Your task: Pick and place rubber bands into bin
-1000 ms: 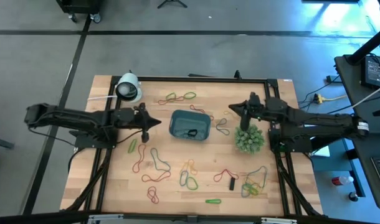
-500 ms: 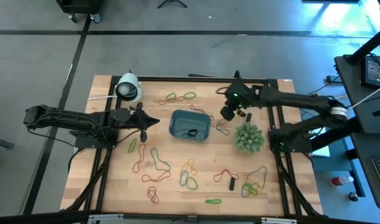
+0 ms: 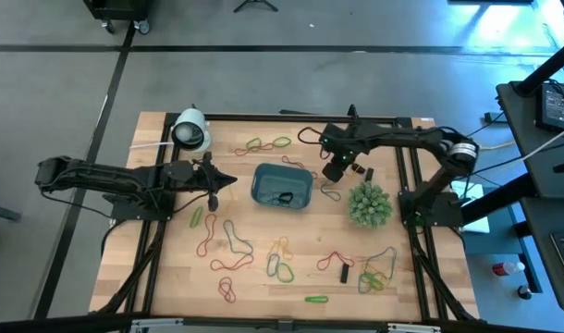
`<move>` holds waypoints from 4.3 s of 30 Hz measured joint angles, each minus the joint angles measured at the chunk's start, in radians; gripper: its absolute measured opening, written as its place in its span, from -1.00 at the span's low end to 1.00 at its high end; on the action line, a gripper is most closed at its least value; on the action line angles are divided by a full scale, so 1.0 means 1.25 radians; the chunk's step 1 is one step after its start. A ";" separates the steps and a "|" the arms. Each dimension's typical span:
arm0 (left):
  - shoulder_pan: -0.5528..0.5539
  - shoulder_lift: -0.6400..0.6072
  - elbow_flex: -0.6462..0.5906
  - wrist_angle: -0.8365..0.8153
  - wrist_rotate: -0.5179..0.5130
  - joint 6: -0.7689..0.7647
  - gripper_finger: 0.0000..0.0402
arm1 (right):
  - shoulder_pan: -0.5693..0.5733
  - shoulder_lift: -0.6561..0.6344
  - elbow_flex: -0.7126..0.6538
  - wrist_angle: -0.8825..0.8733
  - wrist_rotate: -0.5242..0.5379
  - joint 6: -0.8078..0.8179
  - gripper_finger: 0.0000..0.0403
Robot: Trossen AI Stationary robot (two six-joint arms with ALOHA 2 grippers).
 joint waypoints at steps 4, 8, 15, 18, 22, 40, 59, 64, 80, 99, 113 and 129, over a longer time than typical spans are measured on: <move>0.000 0.000 0.000 0.000 0.001 0.000 -0.99 | -0.015 0.045 0.000 0.001 0.000 -0.024 -0.46; 0.000 0.000 0.000 0.000 0.001 0.000 -1.00 | -0.029 0.083 0.000 0.006 0.000 -0.054 -0.39; 0.000 0.000 0.000 -0.001 0.002 0.000 -0.99 | -0.058 0.126 0.000 0.006 0.003 -0.068 -0.38; 0.000 0.000 0.000 -0.001 0.002 0.000 -0.99 | -0.067 0.138 -0.001 0.013 0.007 -0.068 -0.38; 0.000 0.001 0.000 -0.001 0.002 -0.001 -0.99 | -0.072 0.154 0.002 0.018 0.004 -0.069 -0.42; 0.000 0.001 0.000 -0.002 0.002 -0.002 -0.99 | -0.071 0.080 -0.006 -0.029 -0.023 -0.041 -0.98; 0.000 0.001 0.000 0.018 0.010 -0.006 -0.99 | 0.122 -0.254 0.096 -0.063 0.036 0.073 -1.00; 0.000 0.001 0.000 0.020 0.016 -0.006 -0.99 | 0.175 -0.235 0.178 0.019 0.049 0.037 -1.00; 0.000 0.001 0.000 0.020 0.023 -0.002 -1.00 | 0.263 -0.076 0.222 0.259 -0.029 -0.026 -1.00; 0.000 0.001 0.000 0.022 0.023 -0.007 -1.00 | 0.270 0.231 0.222 0.319 -0.064 -0.038 -1.00; 0.000 0.001 0.000 0.021 -0.019 -0.008 -0.99 | 0.270 0.258 0.222 0.305 -0.065 -0.020 -0.76; 0.000 0.001 0.000 0.026 -0.020 -0.016 -0.99 | 0.266 0.258 0.296 0.155 -0.065 -0.022 -0.32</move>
